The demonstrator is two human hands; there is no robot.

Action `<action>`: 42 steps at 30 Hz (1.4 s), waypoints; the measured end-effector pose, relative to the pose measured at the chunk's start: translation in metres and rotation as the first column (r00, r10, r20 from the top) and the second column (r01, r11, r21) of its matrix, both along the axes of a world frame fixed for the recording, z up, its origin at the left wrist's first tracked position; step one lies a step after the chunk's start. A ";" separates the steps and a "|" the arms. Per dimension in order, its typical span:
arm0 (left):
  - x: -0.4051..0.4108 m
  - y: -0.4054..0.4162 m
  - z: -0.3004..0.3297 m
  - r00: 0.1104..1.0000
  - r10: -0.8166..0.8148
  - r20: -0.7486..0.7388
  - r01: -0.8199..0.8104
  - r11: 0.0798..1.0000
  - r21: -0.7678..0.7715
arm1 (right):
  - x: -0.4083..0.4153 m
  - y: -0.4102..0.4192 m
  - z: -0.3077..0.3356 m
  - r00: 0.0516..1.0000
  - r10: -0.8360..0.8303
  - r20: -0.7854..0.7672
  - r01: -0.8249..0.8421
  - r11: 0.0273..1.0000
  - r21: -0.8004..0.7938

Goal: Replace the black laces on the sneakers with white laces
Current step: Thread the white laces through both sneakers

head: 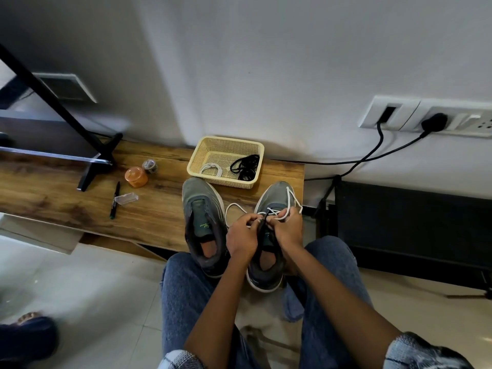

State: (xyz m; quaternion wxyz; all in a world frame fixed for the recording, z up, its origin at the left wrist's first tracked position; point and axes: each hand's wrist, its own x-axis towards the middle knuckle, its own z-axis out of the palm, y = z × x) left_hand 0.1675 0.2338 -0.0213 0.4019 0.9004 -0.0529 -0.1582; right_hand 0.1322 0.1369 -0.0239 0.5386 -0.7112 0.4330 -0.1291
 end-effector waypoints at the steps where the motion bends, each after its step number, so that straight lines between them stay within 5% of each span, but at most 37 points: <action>1: 0.001 0.000 0.000 1.000 -0.005 0.014 0.004 1.000 0.010 | 0.001 0.002 0.000 1.000 -0.009 -0.012 0.008 1.000 -0.014; 11: 0.015 -0.002 -0.004 0.997 -0.072 0.000 0.072 0.996 0.045 | 0.000 -0.004 -0.002 0.994 0.102 0.038 -0.103 0.995 0.017; 19: 0.018 -0.004 -0.010 0.989 -0.132 -0.070 0.128 0.990 -0.056 | -0.004 -0.003 -0.005 0.998 0.038 0.043 -0.041 0.998 0.054; 27: 0.010 -0.004 -0.013 0.992 0.010 -0.128 -0.025 0.993 -0.118 | -0.010 -0.001 -0.005 0.998 0.043 0.055 -0.050 0.988 0.146; 37: -0.001 -0.006 -0.008 0.910 0.223 -0.350 -0.368 0.824 -0.432 | -0.013 0.001 0.001 0.987 0.100 0.128 -0.125 0.971 0.204; 42: -0.005 -0.009 -0.001 0.835 0.316 -0.451 -0.537 0.648 -0.540 | -0.011 -0.004 0.004 0.987 0.128 0.095 -0.146 0.966 0.214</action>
